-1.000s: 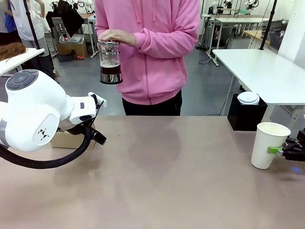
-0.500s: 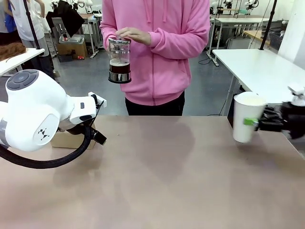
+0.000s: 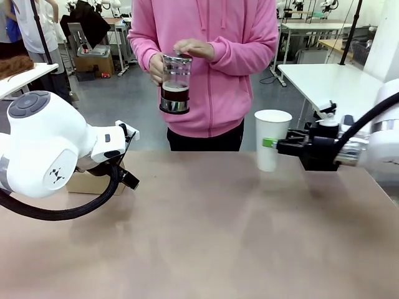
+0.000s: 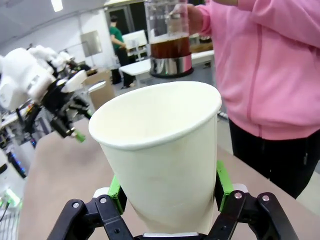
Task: Pour a drink into a cup and package it in a carrier.
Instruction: Pick up the 600 ml Paper Cup and place it in the middle top area of the table, then when a person places the Paper Cup Lid on the 600 ml Paper Cup , lift the 600 ml Paper Cup.
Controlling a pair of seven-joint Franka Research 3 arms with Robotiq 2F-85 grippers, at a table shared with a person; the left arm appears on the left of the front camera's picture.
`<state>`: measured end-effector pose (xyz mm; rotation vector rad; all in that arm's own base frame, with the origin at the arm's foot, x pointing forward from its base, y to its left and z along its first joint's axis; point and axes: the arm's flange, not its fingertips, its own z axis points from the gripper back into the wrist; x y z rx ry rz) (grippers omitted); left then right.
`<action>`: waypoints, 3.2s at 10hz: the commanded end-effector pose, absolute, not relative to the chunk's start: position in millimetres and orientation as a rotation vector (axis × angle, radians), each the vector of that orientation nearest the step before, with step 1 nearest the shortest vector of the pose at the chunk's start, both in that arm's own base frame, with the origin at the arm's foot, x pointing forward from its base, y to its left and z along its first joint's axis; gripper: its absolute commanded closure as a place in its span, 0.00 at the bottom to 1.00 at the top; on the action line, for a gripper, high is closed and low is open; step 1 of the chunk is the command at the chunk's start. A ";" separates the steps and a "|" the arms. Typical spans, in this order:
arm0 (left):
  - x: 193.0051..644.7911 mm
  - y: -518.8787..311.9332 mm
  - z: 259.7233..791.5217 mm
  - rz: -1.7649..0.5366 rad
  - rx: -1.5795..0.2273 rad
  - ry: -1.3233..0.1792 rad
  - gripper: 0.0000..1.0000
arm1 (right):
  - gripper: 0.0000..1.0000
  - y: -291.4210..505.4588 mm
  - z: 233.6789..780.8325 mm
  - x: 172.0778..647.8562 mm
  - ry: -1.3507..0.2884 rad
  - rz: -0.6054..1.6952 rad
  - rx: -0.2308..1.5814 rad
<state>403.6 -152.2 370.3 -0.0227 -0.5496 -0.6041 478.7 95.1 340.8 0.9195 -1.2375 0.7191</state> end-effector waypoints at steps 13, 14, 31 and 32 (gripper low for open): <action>403.5 -151.7 370.6 -0.603 -0.025 -0.550 0.00 | 0.20 152.1 284.4 545.1 -1.334 0.748 0.879; 403.5 -151.7 370.6 -0.603 -0.025 -0.550 0.00 | 0.20 152.1 284.4 545.1 -1.334 0.748 0.879; 403.5 -151.7 370.6 -0.603 -0.025 -0.550 0.00 | 0.20 152.1 284.4 545.1 -1.334 0.748 0.879; 403.5 -151.7 370.6 -0.603 -0.025 -0.550 0.00 | 0.20 152.1 284.4 545.1 -1.334 0.748 0.879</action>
